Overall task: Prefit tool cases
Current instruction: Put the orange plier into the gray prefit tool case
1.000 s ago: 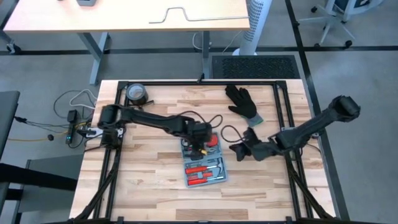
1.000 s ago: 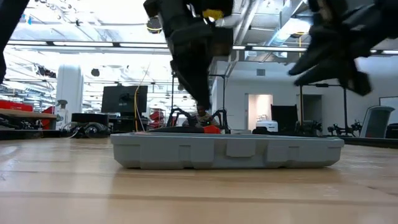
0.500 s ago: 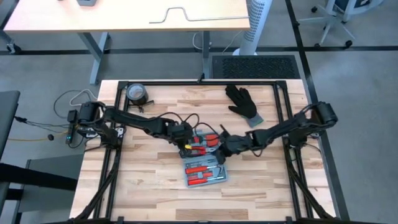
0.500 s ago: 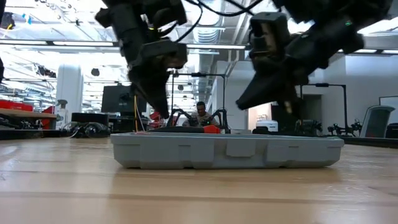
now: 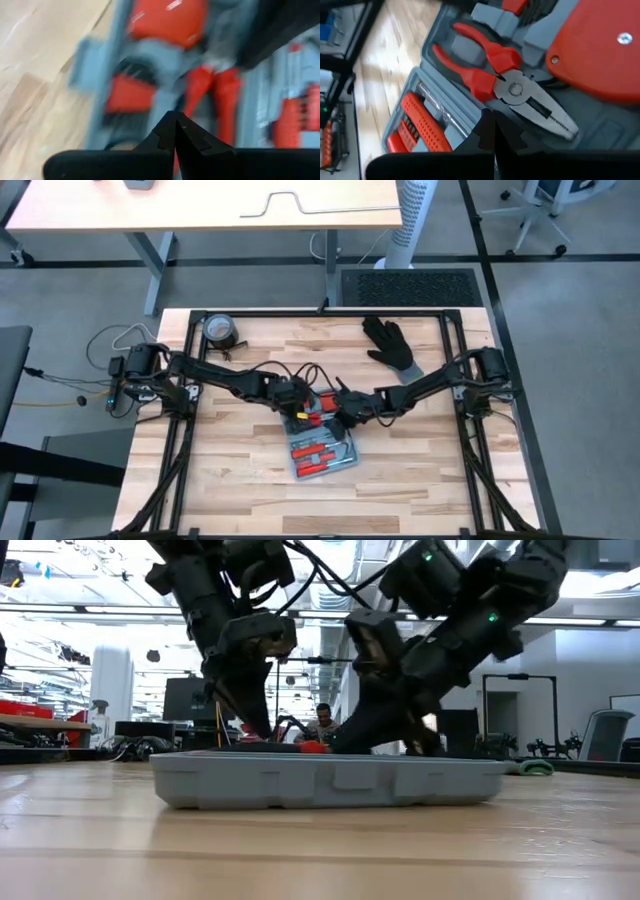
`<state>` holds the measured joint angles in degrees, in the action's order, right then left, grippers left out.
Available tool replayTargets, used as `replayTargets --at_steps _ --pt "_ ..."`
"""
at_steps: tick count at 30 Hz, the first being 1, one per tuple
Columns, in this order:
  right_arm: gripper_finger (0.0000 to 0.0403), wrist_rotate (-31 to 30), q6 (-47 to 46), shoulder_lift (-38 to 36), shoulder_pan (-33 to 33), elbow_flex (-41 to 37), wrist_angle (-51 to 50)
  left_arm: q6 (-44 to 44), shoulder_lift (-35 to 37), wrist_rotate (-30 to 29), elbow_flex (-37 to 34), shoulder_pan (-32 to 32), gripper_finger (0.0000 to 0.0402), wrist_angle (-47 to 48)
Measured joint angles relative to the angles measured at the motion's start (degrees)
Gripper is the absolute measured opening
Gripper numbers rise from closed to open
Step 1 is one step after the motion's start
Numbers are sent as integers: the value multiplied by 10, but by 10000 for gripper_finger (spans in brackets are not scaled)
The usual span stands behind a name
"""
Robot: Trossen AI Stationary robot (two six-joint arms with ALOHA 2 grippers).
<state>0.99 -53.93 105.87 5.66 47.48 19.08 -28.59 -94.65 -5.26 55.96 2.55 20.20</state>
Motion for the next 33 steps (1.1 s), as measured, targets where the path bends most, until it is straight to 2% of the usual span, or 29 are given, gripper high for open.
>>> replayTargets --at_steps 8,16,24,30,33 --pt "0 21 4 0 0 8 12 9 -1 60 0 2 0 -91" --pt "0 49 5 9 -19 10 -7 -5 -59 121 1 19 0 -156" --pt "0 58 5 9 -10 9 -9 -42 -93 79 7 24 0 -172" --pt "0 67 5 10 -5 8 3 -22 -57 36 4 18 0 -168" --pt "0 68 3 11 -7 7 11 -21 -53 43 4 14 0 -168"
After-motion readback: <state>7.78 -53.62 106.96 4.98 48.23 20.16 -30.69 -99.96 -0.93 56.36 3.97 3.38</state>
